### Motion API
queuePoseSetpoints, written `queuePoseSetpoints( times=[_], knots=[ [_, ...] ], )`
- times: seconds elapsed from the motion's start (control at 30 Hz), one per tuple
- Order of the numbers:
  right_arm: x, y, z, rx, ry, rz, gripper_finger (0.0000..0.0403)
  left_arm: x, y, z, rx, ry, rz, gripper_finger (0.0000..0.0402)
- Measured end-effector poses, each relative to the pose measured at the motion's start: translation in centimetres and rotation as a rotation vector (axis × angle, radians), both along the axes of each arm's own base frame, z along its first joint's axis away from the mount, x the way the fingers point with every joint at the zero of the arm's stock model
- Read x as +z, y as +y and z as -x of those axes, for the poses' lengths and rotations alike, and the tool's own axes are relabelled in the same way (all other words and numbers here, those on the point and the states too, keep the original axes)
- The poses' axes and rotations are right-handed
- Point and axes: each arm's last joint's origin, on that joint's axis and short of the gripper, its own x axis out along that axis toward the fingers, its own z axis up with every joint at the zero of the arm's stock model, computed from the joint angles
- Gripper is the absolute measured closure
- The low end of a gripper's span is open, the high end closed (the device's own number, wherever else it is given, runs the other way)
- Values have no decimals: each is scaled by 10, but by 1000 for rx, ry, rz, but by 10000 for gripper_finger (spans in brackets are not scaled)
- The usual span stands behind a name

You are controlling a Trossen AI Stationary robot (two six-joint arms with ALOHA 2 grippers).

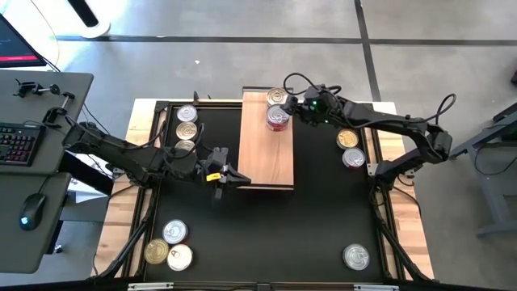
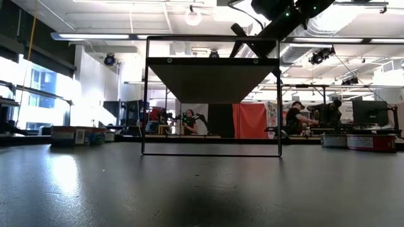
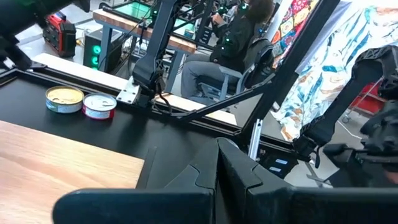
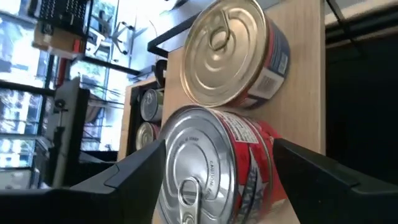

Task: Stack canned seafood by type on shelf
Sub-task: Stack the red tuna can on top of the red tuna can on the shelf, then put the green tuna can on the shelf

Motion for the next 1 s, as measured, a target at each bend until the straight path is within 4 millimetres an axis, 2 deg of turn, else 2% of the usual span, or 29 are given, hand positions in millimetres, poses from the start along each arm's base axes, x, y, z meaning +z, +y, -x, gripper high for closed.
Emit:
queuePoseSetpoints(
  times=[0.07,0.17,0.27,0.33,0.47,0.6,0.73,0.8,0.87,0.93,1.0],
  knots=[
    [11,-2,4,40,10,58,116,0,0,0,-10,1,2,401],
    [31,-4,14,129,61,154,116,1,-2,6,-128,28,16,401],
    [44,-1,24,231,174,216,116,1,-3,21,-230,112,24,401],
    [50,4,31,288,268,218,116,-1,-4,30,-234,174,28,401],
    [43,18,46,316,536,151,116,1,-2,41,-173,201,1,402],
    [32,30,63,327,790,69,116,3,0,43,-124,182,-32,402],
    [28,31,80,212,946,-8,120,5,3,41,-82,154,-44,401],
    [26,24,84,157,962,-26,139,6,4,39,-79,144,-63,402],
    [15,16,88,114,967,-54,181,6,5,39,-80,141,-72,401],
    [-5,10,91,88,984,-88,244,6,5,39,-79,137,-68,402],
    [-29,6,97,55,1003,-134,323,6,5,39,-74,140,-48,402]
  ],
)
